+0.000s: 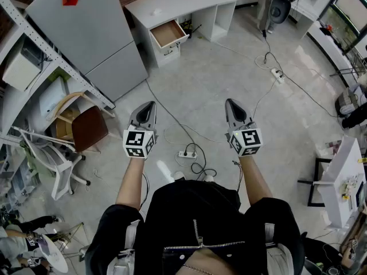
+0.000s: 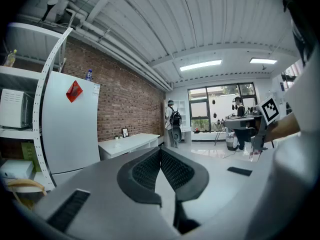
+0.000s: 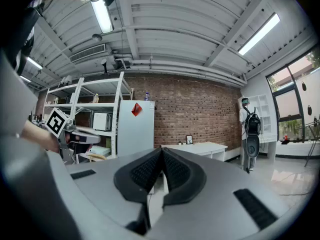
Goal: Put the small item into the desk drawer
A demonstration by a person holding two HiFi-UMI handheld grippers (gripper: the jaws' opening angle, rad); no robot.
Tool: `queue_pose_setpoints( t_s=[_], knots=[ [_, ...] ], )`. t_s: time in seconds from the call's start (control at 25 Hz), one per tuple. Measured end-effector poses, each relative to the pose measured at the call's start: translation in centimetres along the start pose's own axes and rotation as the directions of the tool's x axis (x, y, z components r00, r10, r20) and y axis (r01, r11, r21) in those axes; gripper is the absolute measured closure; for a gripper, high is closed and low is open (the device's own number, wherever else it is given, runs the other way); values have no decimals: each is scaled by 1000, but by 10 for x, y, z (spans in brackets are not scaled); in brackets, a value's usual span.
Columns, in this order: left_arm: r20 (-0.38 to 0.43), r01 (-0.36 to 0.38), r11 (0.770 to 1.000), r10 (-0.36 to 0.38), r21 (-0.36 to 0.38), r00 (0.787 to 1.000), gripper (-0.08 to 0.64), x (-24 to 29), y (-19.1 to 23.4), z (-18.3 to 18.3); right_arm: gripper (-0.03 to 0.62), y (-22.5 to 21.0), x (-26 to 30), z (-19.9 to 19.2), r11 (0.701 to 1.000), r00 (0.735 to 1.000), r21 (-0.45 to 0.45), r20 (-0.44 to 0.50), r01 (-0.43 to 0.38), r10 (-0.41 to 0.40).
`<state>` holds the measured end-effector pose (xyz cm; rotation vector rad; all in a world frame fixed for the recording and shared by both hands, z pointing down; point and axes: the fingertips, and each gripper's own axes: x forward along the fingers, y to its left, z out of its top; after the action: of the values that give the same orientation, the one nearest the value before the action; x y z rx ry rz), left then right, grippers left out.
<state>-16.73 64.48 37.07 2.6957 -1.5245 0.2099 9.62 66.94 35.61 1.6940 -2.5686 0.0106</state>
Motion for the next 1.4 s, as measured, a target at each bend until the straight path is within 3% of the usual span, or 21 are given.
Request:
queue_pose_setpoints(
  t_s=[0.32,0.84,1.2,1.4],
  knots=[
    [0,26,1000,-26,-9,1000,538,4,22,-8,586,21,23,-10,996,997,59,-27,68,-66],
    [-34,88,996,-89,-24,995,538,-4,22,-24,586,59,13,-7,996,997,50,-12,78,-77],
    [-32,88,996,-89,-24,996,538,23,24,-16,586,41,34,-3,995,997,61,-4,76,-76],
    [-38,74,997,-75,-16,996,538,48,27,-16,586,26,63,-7,997,999,64,6,36,-36]
  ],
)
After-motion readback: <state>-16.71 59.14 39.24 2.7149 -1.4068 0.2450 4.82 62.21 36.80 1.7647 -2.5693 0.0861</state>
